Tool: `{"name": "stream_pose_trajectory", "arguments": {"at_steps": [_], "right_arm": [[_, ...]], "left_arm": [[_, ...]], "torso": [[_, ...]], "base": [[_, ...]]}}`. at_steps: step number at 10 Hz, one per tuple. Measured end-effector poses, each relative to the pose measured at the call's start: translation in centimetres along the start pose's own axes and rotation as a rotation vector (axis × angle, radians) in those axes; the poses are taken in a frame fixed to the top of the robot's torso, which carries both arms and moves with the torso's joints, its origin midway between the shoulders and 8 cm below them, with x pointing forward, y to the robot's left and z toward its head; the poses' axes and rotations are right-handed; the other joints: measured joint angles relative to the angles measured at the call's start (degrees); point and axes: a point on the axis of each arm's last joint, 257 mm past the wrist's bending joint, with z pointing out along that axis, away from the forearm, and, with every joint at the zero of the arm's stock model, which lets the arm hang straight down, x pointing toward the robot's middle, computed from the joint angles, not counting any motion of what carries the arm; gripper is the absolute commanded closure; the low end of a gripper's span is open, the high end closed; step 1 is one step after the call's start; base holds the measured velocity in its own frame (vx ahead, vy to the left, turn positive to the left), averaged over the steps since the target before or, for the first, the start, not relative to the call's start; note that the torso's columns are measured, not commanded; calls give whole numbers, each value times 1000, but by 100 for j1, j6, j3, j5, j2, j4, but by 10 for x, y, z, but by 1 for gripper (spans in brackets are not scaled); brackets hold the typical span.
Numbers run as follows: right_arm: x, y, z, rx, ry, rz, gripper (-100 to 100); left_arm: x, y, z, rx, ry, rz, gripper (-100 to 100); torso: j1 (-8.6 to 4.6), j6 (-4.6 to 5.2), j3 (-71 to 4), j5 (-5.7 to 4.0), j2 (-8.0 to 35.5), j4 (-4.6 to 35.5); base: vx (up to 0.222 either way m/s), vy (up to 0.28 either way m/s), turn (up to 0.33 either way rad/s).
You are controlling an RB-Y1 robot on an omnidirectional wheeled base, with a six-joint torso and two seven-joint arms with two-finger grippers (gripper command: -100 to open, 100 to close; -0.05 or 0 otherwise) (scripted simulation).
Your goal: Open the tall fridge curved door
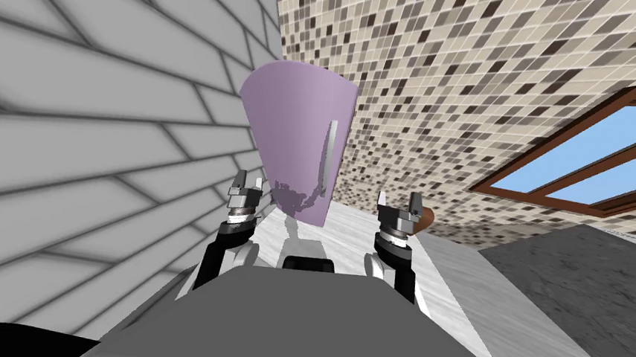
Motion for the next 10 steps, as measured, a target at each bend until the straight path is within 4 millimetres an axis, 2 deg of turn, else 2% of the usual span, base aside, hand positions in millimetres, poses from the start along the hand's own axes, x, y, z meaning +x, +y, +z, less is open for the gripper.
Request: {"name": "stream_pose_trajectory", "arguments": {"at_steps": [2, 9, 10], "right_arm": [[0, 0, 0, 0, 0, 0, 0], [0, 0, 0, 0, 0, 0, 0], [0, 0, 0, 0, 0, 0, 0]], "left_arm": [[0, 0, 0, 0, 0, 0, 0], [0, 0, 0, 0, 0, 0, 0], [0, 0, 0, 0, 0, 0, -100]], "torso": [[0, 0, -1200, 0, 597, 600], [0, 0, -7073, 0, 3539, 3537], [0, 0, -7919, 0, 3962, 3960]], "base": [[0, 0, 0], [0, 0, 0], [34, -36, 54]]}}
